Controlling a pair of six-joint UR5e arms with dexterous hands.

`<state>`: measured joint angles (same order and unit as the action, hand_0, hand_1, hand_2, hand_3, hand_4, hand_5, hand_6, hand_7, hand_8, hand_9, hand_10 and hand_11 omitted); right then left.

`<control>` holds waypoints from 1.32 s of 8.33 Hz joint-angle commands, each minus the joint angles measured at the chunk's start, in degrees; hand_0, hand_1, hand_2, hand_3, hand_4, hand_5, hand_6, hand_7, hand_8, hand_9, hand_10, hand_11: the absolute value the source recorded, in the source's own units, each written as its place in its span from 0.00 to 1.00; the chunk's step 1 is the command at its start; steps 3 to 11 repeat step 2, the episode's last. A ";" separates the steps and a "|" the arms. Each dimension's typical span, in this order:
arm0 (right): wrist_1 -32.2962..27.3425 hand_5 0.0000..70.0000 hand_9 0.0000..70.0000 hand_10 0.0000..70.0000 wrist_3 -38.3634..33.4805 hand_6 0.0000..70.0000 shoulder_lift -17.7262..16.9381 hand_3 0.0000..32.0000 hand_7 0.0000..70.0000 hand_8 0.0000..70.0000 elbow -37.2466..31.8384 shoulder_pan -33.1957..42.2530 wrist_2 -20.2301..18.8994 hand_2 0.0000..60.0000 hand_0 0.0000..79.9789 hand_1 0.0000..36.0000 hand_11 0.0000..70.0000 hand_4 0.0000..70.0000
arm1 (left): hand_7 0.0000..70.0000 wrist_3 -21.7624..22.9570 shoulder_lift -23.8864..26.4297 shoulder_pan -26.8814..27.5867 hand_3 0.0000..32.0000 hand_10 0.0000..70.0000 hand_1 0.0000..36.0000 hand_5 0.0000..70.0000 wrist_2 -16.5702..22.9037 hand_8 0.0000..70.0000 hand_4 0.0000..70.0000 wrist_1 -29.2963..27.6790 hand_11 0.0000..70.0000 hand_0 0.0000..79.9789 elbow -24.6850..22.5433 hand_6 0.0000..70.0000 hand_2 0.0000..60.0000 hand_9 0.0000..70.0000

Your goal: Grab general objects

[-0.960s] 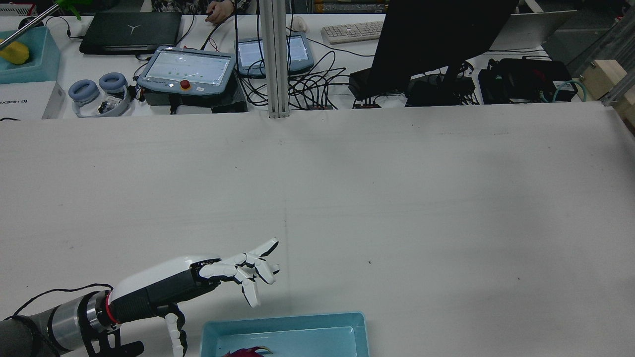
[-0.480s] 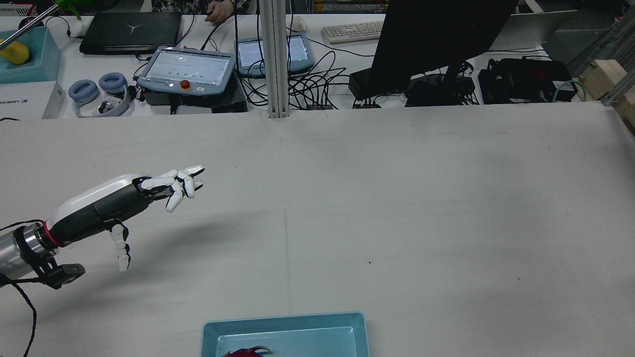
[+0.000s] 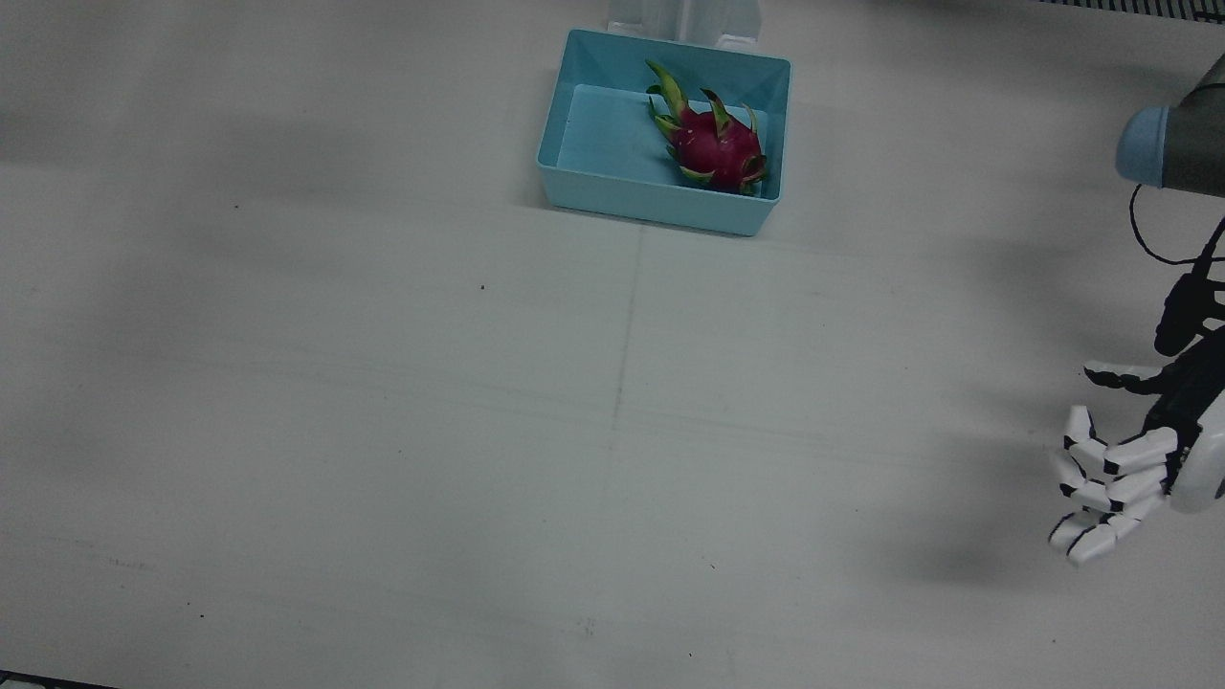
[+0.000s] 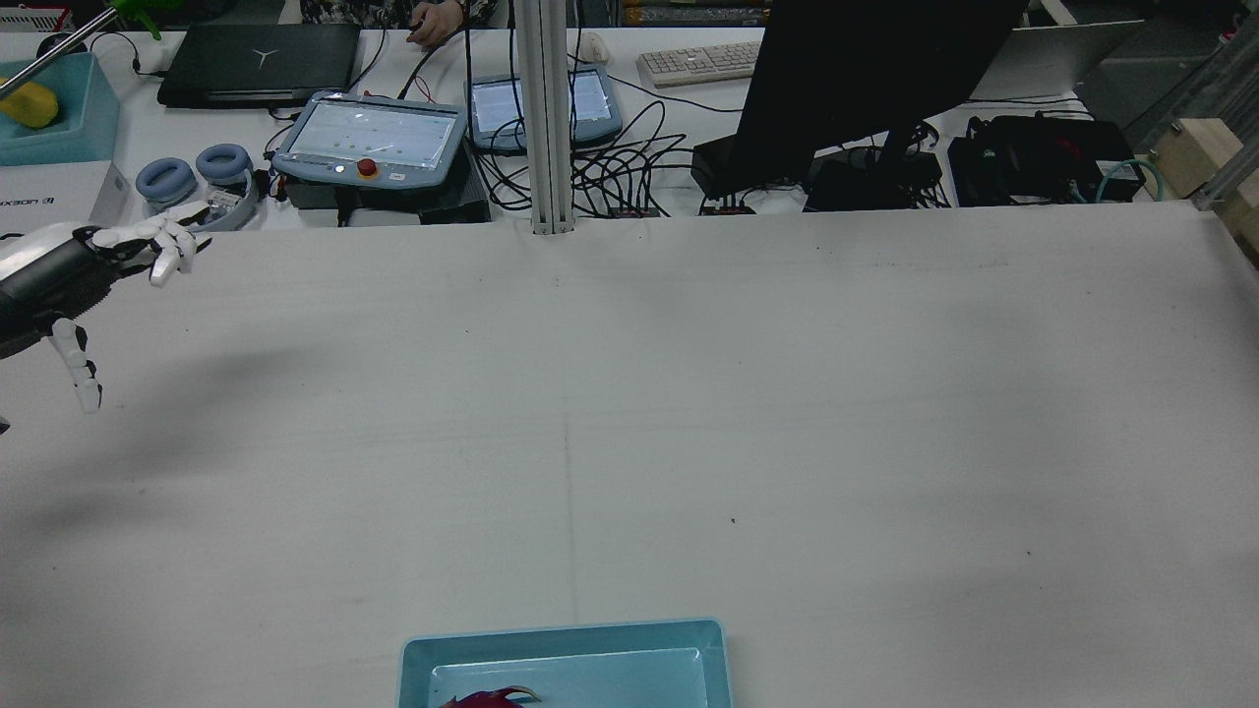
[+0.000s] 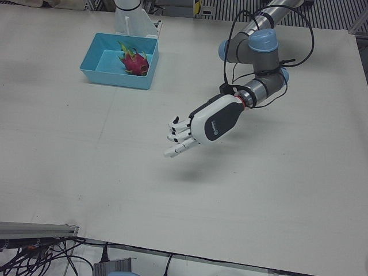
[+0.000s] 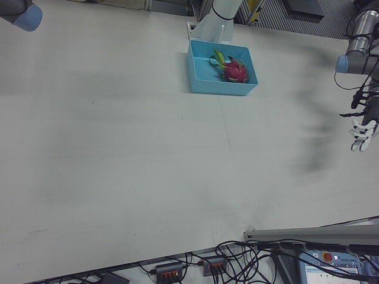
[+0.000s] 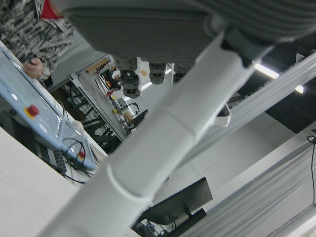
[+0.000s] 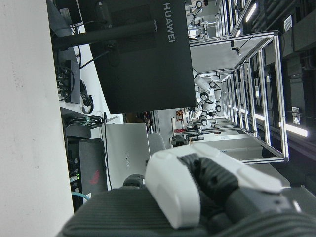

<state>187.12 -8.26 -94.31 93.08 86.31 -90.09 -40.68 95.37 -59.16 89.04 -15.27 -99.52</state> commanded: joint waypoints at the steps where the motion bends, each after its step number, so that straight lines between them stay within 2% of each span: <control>1: 0.00 0.00 0.00 0.00 0.00 0.00 0.00 0.00 0.00 0.00 0.00 0.00 0.00 0.00 0.00 0.00 0.00 0.00 | 1.00 1.30 -0.01 -11.14 0.00 0.00 1.00 1.00 0.00 0.04 0.20 -10.01 0.00 1.00 14.92 0.26 1.00 0.19; 2: 0.00 0.00 0.00 0.00 0.00 0.00 0.00 0.00 0.00 0.00 0.00 0.00 0.00 0.00 0.00 0.00 0.00 0.00 | 1.00 1.21 -0.10 -13.16 0.00 0.00 1.00 1.00 -0.09 0.04 0.20 -11.61 0.00 1.00 18.36 0.26 1.00 0.19; 11: 0.00 0.00 0.00 0.00 0.00 0.00 0.00 0.00 0.00 0.00 0.00 0.00 0.00 0.00 0.00 0.00 0.00 0.00 | 1.00 1.21 -0.10 -13.16 0.00 0.00 1.00 1.00 -0.09 0.04 0.20 -11.61 0.00 1.00 18.36 0.26 1.00 0.19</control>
